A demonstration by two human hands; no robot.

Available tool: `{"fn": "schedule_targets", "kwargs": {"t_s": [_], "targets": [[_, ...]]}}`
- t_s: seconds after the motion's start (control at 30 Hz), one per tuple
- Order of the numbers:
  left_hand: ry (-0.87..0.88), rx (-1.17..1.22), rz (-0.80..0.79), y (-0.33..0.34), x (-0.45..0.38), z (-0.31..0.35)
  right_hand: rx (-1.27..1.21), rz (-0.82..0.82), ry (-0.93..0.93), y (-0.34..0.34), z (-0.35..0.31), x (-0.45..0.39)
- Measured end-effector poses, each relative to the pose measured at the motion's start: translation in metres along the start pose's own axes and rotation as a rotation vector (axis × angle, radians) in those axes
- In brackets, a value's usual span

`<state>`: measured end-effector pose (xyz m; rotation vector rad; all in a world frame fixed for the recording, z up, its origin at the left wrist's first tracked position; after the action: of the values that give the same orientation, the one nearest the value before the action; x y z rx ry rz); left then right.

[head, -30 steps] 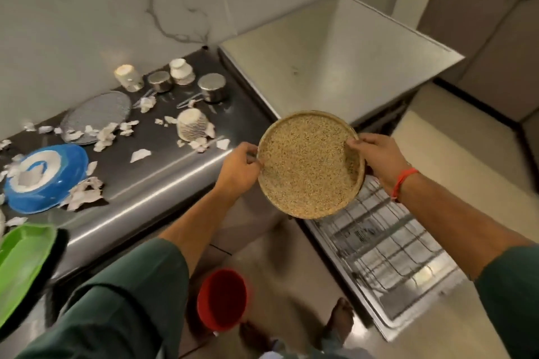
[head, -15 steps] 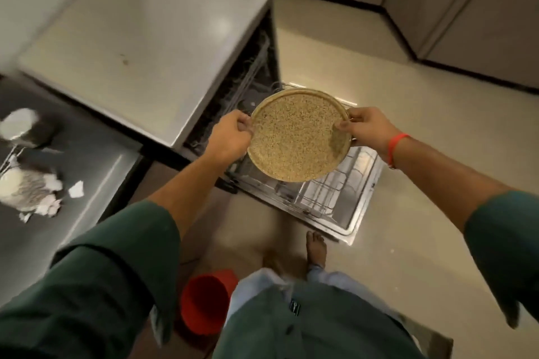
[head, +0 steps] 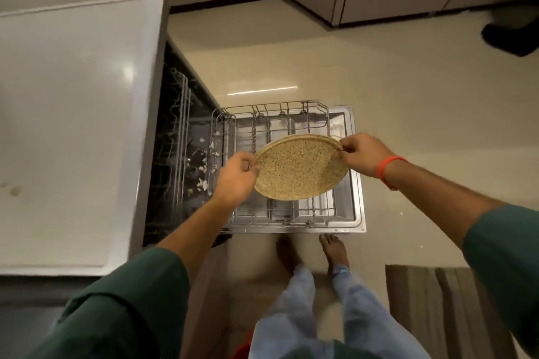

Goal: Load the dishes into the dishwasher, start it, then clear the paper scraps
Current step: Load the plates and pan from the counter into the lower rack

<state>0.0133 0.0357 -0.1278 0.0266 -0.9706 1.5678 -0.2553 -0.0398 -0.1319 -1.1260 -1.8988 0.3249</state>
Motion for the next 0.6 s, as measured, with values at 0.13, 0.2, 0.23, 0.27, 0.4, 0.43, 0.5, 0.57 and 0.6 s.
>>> {"fn": "schedule_targets", "kwargs": {"t_s": [0.13,0.2,0.23,0.27,0.4,0.43,0.5,0.57,0.6], "targets": [[-0.058,0.037,-0.034,0.021,-0.028,-0.027,-0.054,0.05,0.064,0.026,0.021,-0.021],[-0.091,0.042,-0.065,0.035,-0.043,-0.048,-0.091,0.059,0.113,0.046,0.036,-0.032],[-0.11,0.036,-0.087,0.043,-0.05,-0.06,-0.102,0.056,0.144,0.058,0.046,-0.036],[-0.133,0.023,-0.109,0.049,-0.055,-0.07,-0.109,0.049,0.177,0.07,0.055,-0.038],[-0.289,0.033,-0.19,0.087,-0.075,-0.119,-0.127,0.023,0.315,0.122,0.097,-0.05],[-0.336,0.034,-0.212,0.096,-0.076,-0.128,-0.129,0.016,0.35,0.133,0.108,-0.05],[-0.424,0.023,-0.279,0.113,-0.076,-0.153,-0.122,-0.015,0.424,0.16,0.132,-0.049],[-0.512,0.065,-0.34,0.13,-0.071,-0.176,-0.13,-0.044,0.489,0.183,0.152,-0.046],[-0.557,0.101,-0.359,0.137,-0.068,-0.184,-0.136,-0.056,0.521,0.191,0.16,-0.044]]}}
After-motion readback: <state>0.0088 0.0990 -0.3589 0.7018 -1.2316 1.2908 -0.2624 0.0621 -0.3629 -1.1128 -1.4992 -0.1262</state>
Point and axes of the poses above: each hand's wrist, its own x-axis away from the middle knuckle, its own y-axis out of the palm, z = x × y, the point moved 4 cm from there along -x, towards the middle knuckle, and after that the axes turned 2 degrees about z, right-handed, at the moved point
